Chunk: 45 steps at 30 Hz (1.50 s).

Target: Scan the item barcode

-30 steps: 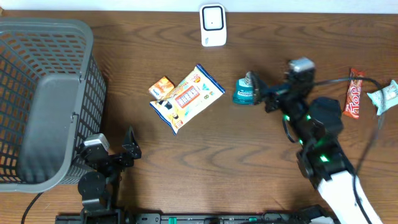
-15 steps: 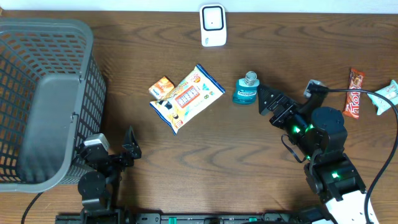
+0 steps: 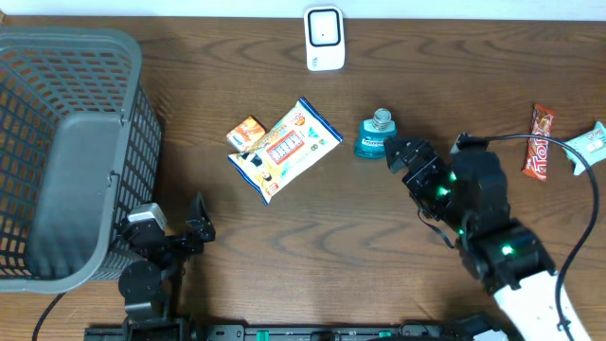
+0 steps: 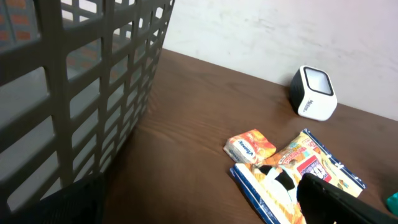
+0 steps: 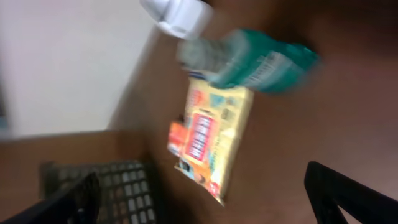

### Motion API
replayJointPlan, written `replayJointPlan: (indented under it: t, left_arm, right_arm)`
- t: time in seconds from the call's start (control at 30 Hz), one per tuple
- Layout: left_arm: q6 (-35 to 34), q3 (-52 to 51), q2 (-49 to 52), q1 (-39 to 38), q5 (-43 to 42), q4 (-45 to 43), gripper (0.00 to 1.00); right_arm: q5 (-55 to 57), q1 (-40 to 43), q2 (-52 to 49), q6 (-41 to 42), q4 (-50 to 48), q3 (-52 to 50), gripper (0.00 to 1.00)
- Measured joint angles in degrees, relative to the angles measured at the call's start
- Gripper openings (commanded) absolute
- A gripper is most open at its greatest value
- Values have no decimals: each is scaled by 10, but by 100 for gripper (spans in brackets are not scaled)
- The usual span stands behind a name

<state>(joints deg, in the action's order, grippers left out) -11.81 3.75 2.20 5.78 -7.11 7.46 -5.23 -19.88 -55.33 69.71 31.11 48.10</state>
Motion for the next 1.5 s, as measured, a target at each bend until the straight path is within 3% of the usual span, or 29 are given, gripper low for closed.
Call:
replayJointPlan:
  t: [0.17,0.3,0.67,1.17,1.5]
  left_arm:
    - [0,0,0,0,0,0,98]
    - [0,0,0,0,0,0,98]
    - [0,0,0,0,0,0,98]
    - [0,0,0,0,0,0,98]
    - [0,0,0,0,0,0,98]
  right_arm:
    - [52,-4,-76,91,214,165,99]
    - [61,-6,-141,143,275,272,99]
    - [22,-46,-224,186,246,313,97]
    - [-66,-46,-303,359,226,323,92]
    - [-90,-46,-345,407,233,415,90]
